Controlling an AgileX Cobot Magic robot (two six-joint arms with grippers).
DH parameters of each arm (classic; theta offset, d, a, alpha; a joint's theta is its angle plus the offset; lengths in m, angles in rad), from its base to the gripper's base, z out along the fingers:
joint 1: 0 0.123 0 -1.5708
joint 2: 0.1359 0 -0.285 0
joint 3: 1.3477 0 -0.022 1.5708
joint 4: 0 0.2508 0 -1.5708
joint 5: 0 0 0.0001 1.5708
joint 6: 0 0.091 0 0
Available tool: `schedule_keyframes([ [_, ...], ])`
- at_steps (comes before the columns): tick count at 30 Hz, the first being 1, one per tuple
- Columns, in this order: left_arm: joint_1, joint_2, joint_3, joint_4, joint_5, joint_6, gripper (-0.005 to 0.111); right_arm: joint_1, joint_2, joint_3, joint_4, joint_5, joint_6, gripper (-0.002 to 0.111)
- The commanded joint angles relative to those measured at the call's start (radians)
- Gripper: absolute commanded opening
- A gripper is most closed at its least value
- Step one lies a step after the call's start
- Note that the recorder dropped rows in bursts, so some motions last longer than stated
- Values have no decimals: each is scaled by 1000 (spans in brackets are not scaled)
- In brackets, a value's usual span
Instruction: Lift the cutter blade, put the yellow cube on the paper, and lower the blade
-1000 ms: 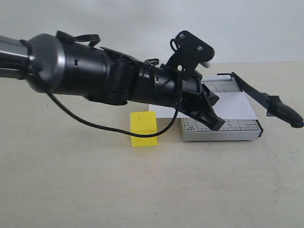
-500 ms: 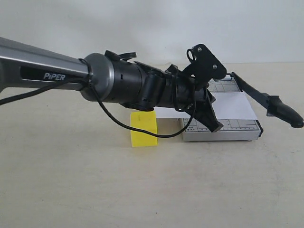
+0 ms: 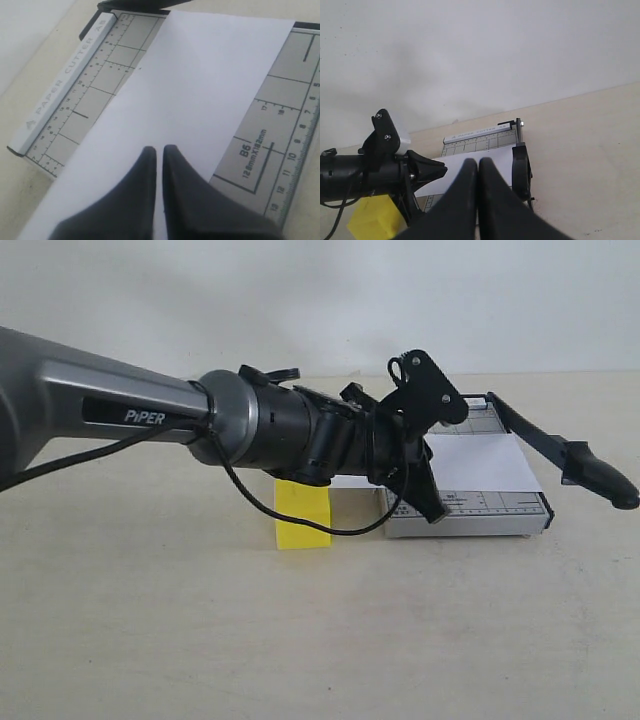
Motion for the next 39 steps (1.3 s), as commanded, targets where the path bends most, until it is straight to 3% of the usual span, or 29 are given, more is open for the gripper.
schedule_keyframes([
  [1,-5,22,-28,15,9,8,5,0,-5,2,-1,-13,-2,0],
  [7,-5,89,-95,15,3,8,5,0,-5,2,-1,-13,-5,0],
  [31,-5,151,-95,17,84,6,5,0,-5,2,2,-13,-5,0],
  [39,-7,210,-215,9,79,-31,5,0,-5,2,2,-13,-5,0],
])
